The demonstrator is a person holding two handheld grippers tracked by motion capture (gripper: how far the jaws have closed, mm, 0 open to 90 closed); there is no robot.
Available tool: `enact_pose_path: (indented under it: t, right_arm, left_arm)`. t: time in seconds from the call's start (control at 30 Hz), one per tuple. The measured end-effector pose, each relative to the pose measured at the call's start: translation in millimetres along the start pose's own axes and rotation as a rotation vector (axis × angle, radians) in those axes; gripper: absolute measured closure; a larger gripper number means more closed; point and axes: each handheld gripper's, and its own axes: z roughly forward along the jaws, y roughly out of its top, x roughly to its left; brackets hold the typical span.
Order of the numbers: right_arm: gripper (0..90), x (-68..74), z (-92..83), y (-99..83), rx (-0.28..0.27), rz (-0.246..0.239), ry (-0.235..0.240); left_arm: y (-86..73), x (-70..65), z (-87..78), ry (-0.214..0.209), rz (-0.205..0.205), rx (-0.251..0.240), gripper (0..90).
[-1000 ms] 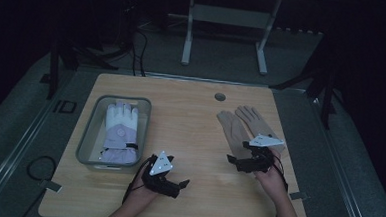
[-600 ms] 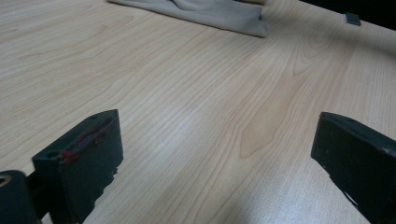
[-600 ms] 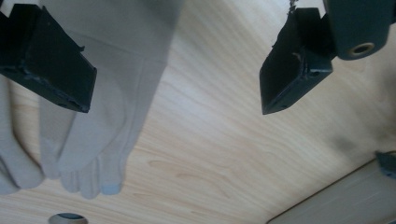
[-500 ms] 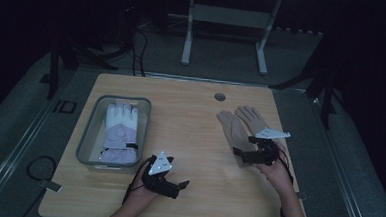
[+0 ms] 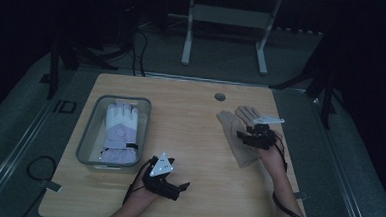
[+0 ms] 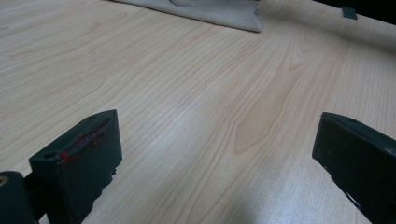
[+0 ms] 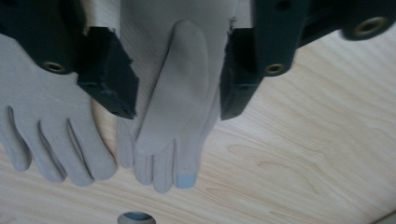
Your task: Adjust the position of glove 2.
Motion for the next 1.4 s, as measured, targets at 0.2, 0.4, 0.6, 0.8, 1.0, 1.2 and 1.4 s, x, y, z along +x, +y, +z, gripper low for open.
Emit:
enact_pose_path:
  t: [0.2, 0.4, 0.6, 0.8, 1.0, 1.2, 1.4]
  right_arm:
    - [47.4, -4.1, 16.8, 3.3, 0.013, -0.002, -0.022]
    - [45.8, -7.8, 33.6, -0.3, 0.054, -0.022, -0.045]
    - [47.2, -7.7, 44.7, -10.0, 0.089, -0.045, -0.022]
    - [63.9, -3.0, 42.3, -12.5, 0.085, -0.050, -0.021]
    - [77.6, 10.0, 41.8, -13.7, 0.078, -0.049, -0.063]
    - [79.7, 24.1, 37.9, -8.4, 0.108, 0.018, -0.144]
    - [79.8, 50.1, 22.4, 3.0, 0.050, 0.115, -0.119]
  left_arm:
    - [-0.9, 1.0, -0.1, -0.006, 0.004, -0.001, 1.5]
    - [-1.5, 1.9, -0.6, -0.010, 0.003, -0.006, 1.5]
    - [-3.5, 4.6, 0.2, -0.013, -0.012, 0.000, 1.5]
    - [-2.6, 3.5, -1.2, -0.010, -0.009, -0.005, 1.5]
    - [-3.3, 3.8, 0.5, -0.010, -0.011, 0.006, 1.5]
    - [-2.8, 4.3, -1.0, -0.006, -0.010, 0.003, 1.5]
    - [-1.7, 5.7, -2.4, -0.003, -0.010, -0.005, 1.5]
